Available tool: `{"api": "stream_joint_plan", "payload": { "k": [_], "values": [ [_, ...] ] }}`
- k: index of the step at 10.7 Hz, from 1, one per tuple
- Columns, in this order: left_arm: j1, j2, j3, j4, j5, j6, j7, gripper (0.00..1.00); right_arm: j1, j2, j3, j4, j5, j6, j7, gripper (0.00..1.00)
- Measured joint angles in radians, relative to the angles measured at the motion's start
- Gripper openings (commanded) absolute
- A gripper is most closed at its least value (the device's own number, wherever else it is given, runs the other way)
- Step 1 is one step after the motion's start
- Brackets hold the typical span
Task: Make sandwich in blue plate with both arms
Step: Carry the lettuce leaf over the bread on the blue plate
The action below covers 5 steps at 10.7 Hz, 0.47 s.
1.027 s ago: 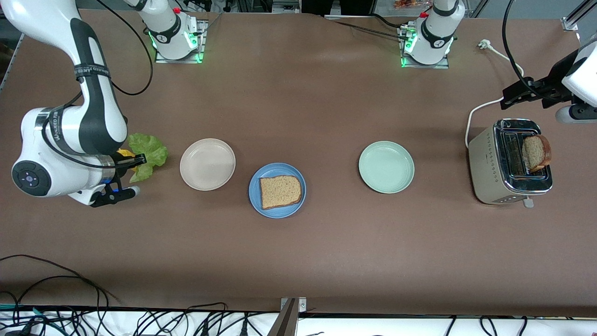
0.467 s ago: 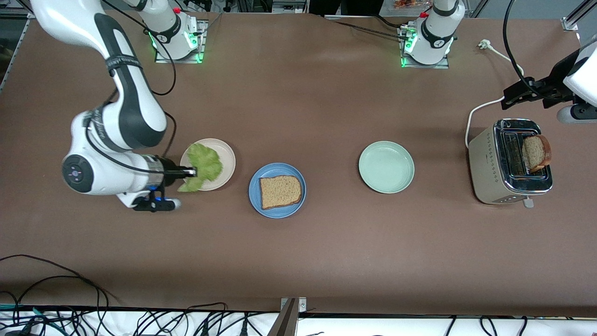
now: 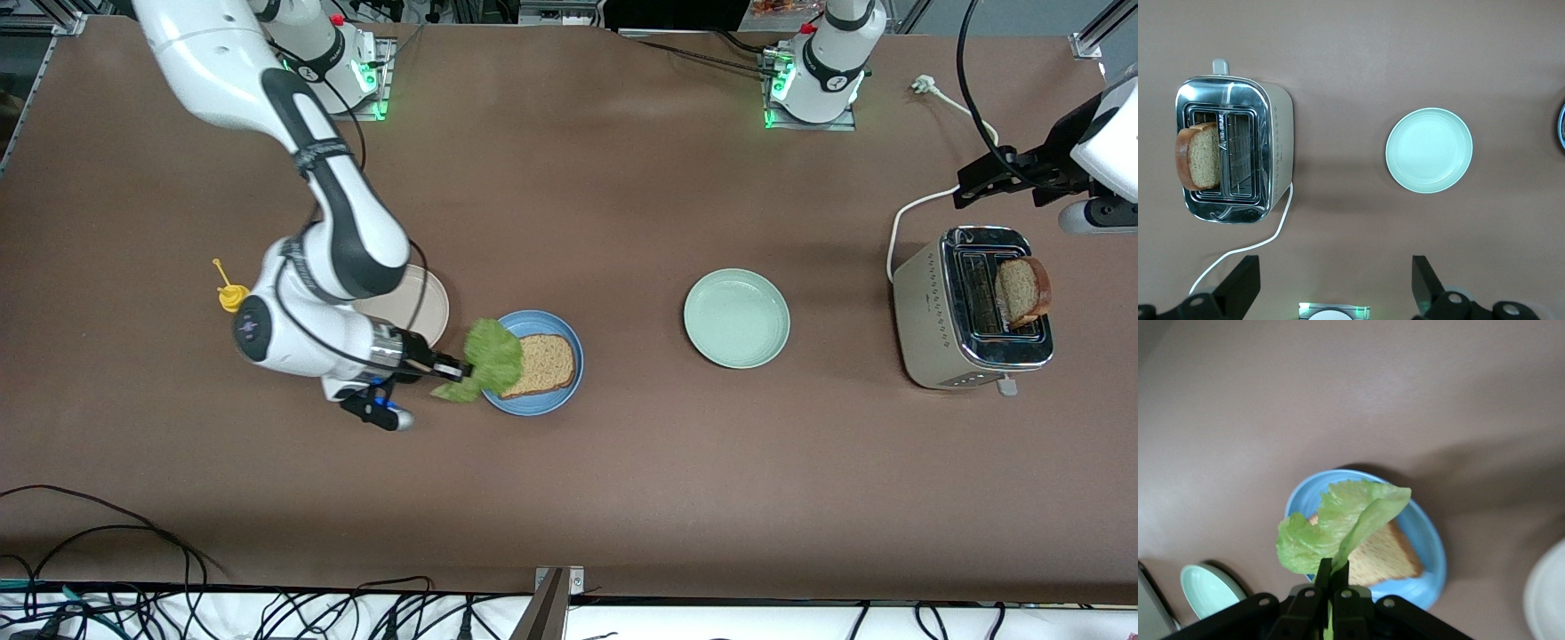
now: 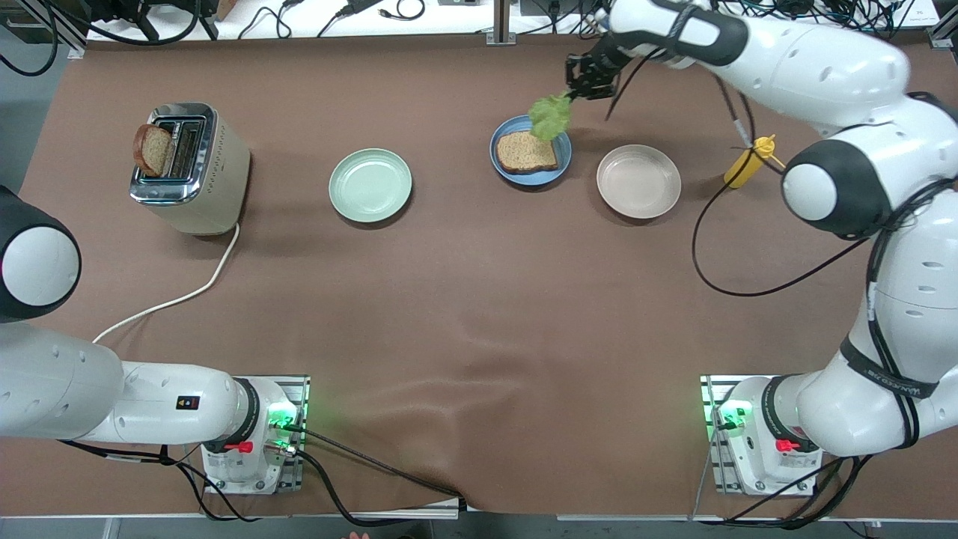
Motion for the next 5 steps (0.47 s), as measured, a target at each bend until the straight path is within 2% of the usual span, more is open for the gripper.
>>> {"api": "stream_joint_plan", "payload": {
  "k": [3,5],
  "values": [
    [0.000,0.000,0.000,0.001,0.000,0.000,0.000,1.00,0.063,0.090,0.000,0.050,0.074,0.140,0.084,0.00],
    [0.000,0.001,0.000,0.001,0.000,0.000,0.000,1.00,0.080,0.129,0.000,0.076,0.080,0.163,0.115,0.00]
  ]
}}
